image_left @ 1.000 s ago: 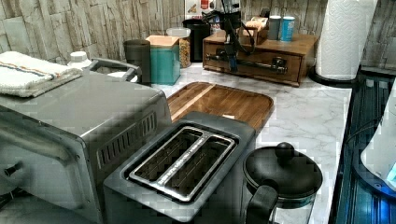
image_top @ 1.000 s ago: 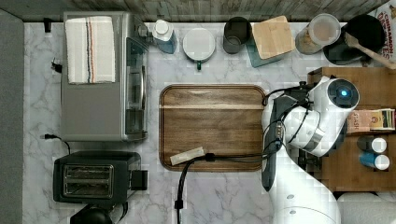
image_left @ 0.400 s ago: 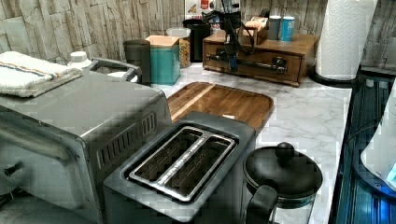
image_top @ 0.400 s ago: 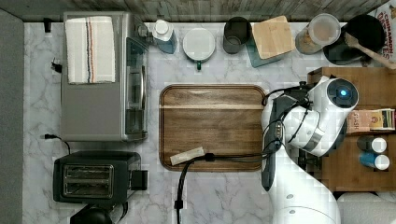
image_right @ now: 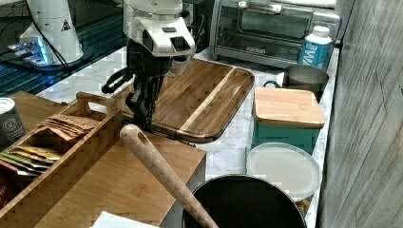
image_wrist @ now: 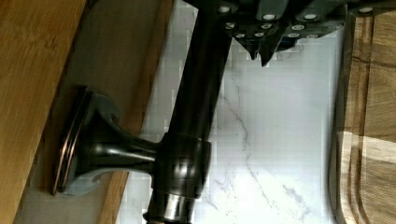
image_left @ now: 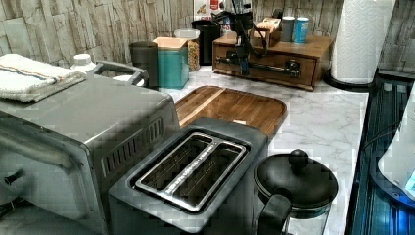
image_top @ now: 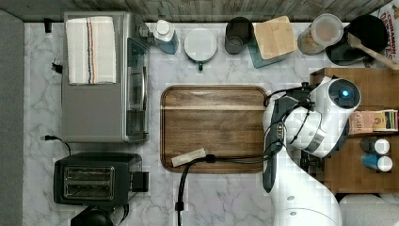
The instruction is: Close the drawer.
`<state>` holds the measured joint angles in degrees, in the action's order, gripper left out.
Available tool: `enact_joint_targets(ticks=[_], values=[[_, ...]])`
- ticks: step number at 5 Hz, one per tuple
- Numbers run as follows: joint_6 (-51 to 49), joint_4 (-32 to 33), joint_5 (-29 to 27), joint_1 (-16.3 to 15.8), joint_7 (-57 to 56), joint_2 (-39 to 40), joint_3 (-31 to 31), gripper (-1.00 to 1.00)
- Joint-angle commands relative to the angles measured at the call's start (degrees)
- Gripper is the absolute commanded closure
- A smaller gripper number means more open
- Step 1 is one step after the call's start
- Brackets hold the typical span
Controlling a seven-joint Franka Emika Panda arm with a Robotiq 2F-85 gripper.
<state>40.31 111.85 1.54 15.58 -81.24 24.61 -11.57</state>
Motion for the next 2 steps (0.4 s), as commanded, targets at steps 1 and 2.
enact_joint_targets(ticks=[1,2], values=[[2.14,-8.85,1.24,2.99,0.93,-2.96,-9.49,1.00],[2.13,-8.86,1.43,3.31,1.06,-3.01,-9.14,1.00]])
